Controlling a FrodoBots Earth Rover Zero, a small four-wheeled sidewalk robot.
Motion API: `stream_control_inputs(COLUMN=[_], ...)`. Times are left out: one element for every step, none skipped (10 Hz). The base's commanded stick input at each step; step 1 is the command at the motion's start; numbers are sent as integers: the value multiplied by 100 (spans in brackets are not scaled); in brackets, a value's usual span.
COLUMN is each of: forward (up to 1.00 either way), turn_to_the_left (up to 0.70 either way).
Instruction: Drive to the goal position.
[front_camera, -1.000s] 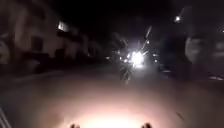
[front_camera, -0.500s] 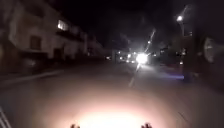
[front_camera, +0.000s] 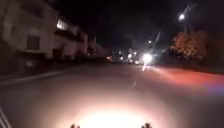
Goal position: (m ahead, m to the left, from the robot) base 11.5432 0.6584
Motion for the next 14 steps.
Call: stream_control_inputs(forward=[70, 70, 70, 70, 70, 70, 70, 70, 70, 70, 70, 70, 70, 70], turn_to_the_left=[0, 0, 0, 0, 0, 0, 0, 0, 0, 0, 0, 0, 0, 0])
